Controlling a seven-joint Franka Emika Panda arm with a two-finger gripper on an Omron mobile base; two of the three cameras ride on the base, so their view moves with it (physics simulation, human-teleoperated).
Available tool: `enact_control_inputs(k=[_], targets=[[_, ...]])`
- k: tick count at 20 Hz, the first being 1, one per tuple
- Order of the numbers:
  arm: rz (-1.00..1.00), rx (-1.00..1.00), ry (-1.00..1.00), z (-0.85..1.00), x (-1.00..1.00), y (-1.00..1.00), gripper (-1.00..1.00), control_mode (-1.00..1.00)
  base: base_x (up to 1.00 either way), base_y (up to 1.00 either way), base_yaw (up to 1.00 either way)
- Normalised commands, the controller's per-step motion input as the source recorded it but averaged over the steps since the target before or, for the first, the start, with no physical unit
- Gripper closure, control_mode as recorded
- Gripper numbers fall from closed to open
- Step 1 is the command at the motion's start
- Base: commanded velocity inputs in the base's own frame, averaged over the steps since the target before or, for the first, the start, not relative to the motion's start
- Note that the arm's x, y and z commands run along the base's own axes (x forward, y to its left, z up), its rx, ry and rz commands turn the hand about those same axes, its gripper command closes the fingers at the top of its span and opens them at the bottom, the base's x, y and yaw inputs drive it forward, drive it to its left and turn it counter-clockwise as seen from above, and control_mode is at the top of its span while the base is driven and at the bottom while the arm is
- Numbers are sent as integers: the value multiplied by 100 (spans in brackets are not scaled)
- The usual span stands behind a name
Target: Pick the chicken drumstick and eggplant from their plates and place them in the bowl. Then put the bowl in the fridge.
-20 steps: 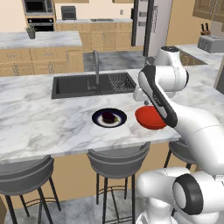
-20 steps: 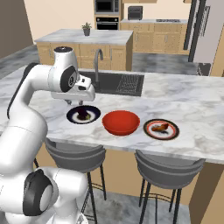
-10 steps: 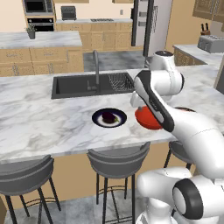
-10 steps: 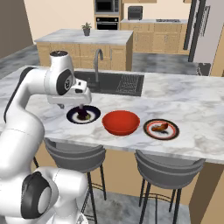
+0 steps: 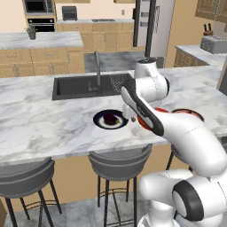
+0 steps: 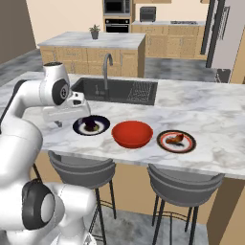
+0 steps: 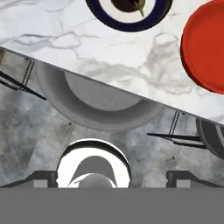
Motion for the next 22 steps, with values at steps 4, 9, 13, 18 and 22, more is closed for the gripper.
enact_control_inputs(k=[4,9,13,18,22], targets=[[4,-17,18,-22,11,29,-100,-100,0,0,0],[3,-5,4,-18,43,21,-100,-100,0,0,0],[0,0,0,-10,49,0,-100,-100,0,0,0],[0,0,0,-14,55,0,-100,-100,0,0,0],[7,0,0,-20,55,0,-100,-100,0,0,0]])
